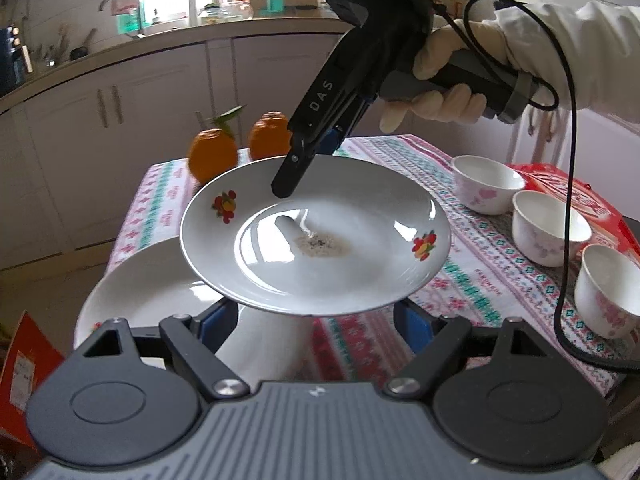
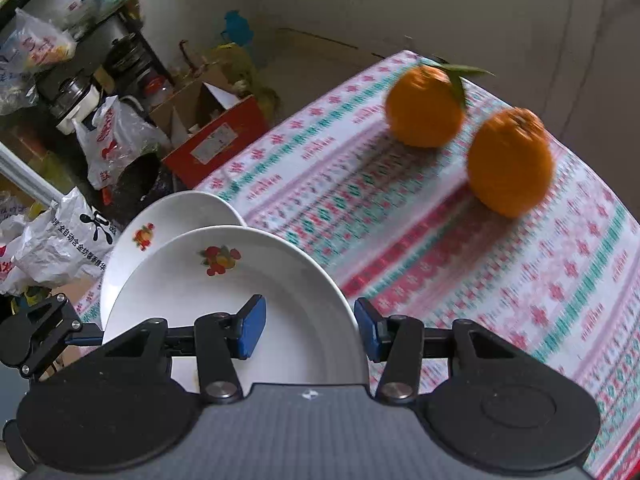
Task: Organize plates and bowls
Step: 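Carry the stained plate with both grippers over the plate stack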
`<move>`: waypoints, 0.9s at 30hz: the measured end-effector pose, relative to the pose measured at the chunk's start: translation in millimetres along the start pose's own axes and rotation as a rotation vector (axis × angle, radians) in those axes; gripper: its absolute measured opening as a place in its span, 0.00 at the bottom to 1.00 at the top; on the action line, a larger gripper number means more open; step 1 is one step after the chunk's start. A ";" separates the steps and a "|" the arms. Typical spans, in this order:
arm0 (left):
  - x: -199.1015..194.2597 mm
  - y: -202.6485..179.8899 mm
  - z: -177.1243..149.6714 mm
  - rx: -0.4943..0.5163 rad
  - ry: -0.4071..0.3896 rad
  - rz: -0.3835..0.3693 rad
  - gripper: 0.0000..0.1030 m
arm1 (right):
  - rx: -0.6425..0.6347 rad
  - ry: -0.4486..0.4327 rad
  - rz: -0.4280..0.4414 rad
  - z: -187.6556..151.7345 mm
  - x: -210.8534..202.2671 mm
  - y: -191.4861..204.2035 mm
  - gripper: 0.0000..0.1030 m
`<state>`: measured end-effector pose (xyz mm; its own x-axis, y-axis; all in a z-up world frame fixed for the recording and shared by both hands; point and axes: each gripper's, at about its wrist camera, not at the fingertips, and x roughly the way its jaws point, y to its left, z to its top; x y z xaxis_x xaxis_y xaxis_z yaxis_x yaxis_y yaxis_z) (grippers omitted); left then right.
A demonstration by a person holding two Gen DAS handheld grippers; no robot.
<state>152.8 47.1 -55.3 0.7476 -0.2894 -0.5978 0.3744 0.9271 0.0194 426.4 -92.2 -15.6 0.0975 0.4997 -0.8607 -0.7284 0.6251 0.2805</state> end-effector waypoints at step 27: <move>-34.8 55.1 -34.2 -0.085 0.053 0.091 0.82 | -0.065 0.045 0.092 43.9 71.2 70.6 0.53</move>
<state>128.7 116.4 -60.8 0.7453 -0.1924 -0.6383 0.2571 0.9663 0.0089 411.7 13.9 -38.4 -0.0011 0.5250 -0.8511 -0.7752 0.5373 0.3324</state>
